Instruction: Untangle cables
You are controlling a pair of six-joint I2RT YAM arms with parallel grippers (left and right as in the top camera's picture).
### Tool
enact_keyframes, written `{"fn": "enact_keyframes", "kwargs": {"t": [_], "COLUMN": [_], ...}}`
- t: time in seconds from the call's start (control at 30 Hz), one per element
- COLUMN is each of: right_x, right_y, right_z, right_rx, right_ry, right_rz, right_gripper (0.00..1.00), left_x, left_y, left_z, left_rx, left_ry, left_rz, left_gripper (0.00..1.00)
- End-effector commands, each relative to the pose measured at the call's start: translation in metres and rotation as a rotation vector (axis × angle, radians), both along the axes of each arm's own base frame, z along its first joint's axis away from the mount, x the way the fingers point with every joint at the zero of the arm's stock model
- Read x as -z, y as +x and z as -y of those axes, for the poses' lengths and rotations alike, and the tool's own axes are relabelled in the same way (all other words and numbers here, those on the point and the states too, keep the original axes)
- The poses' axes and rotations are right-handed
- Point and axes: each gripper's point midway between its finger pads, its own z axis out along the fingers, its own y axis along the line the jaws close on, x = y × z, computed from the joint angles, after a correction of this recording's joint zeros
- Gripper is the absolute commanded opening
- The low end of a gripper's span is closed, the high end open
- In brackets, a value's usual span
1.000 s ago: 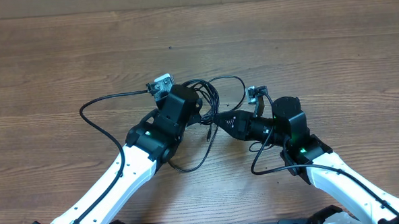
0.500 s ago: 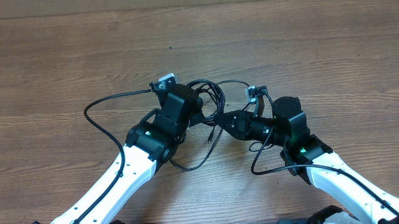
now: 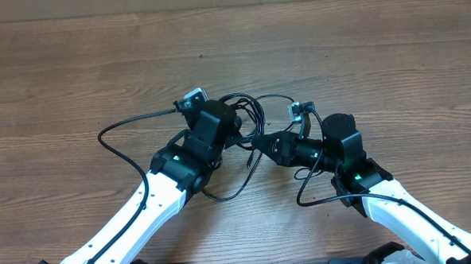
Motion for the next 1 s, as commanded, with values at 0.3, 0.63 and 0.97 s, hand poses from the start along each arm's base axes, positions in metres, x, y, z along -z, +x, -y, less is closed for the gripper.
{"fn": "enact_keyframes", "kwargs": {"t": [0.3, 0.63, 0.97], "right_x": [-0.011, 0.038, 0.058], "right_y": [-0.046, -0.047, -0.021], "right_z": [-0.036, -0.031, -0.003], "right_rx": [-0.243, -0.093, 0.108], "right_ry": [0.015, -0.186, -0.301], "right_rz": [0.100, -0.035, -0.069], "right_gripper": [0.04, 0.04, 0.52], "left_x": [-0.007, -0.008, 0.008], "left_y": [0.008, 0.015, 0.006], "left_z": [-0.013, -0.028, -0.058], "left_rx": [-0.287, -0.378, -0.356], "left_ry": [-0.176, -0.209, -0.038], "left_rz": [0.008, 0.016, -0.045], "left_gripper": [0.04, 0.04, 0.04]}}
